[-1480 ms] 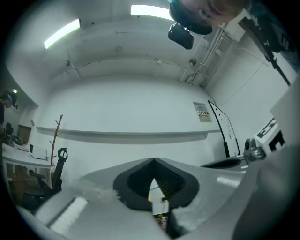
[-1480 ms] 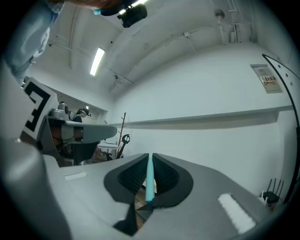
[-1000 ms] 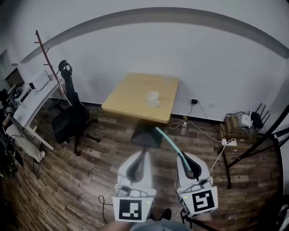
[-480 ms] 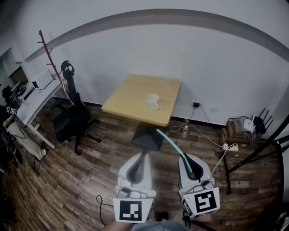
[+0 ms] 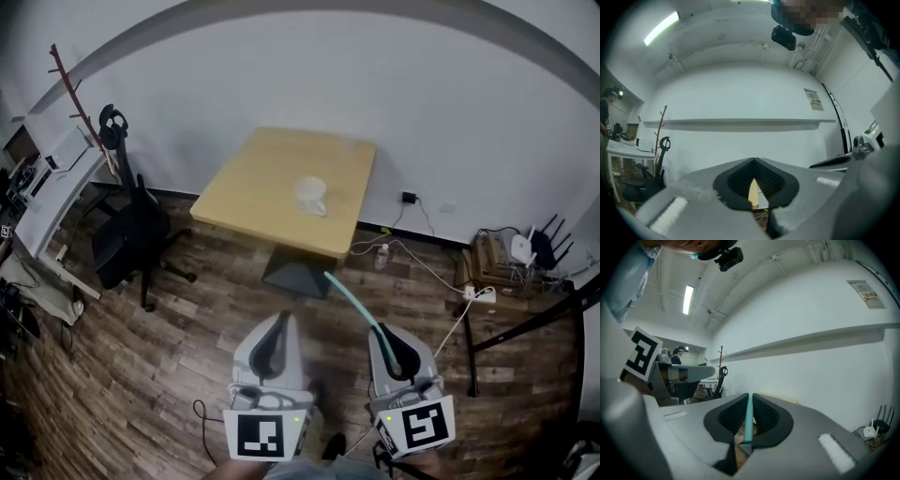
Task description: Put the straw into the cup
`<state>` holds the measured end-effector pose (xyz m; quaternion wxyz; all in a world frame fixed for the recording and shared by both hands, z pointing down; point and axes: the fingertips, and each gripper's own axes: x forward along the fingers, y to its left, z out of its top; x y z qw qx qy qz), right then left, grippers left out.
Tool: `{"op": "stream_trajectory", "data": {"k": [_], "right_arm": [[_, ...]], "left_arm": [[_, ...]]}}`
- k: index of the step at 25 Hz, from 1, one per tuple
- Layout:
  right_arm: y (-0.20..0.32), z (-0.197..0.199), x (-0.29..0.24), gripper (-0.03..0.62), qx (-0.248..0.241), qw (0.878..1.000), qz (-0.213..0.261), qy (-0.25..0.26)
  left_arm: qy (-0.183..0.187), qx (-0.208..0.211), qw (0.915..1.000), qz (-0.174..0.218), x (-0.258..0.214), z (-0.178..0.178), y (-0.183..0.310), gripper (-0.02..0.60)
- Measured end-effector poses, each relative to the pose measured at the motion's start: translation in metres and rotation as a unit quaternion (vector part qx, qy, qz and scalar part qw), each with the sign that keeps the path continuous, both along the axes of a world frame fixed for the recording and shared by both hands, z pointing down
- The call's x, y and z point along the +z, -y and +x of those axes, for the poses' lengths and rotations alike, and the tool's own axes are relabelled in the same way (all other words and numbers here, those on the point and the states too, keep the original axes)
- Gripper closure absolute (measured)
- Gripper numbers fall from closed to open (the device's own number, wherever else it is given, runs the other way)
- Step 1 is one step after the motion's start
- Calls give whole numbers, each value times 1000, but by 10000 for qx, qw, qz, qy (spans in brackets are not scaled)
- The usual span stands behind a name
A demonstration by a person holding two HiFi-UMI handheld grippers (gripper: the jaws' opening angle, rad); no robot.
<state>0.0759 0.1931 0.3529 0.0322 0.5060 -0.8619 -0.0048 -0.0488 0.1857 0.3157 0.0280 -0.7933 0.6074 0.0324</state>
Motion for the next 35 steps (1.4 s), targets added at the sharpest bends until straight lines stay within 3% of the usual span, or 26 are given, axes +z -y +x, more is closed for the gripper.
{"op": "stream_trajectory", "data": {"k": [10,19,24,35], "right_arm": [[113,-34,-22,562,141,9997,191,-54],[168,-46,-68,561,278,9967,733,-233],[188,-42,-61,562,338,9970,649,-261],[258,-29,-6,560,202,9997,-13,-134]], "left_arm": [[44,344,9992,196,-19,-20,111,565],[-121,501,9969,587,-50,-34,167,565],[-115,502,9977,436,-39,-35,189,565],[143,516,9984,-169,11,-13,258,565]]}}
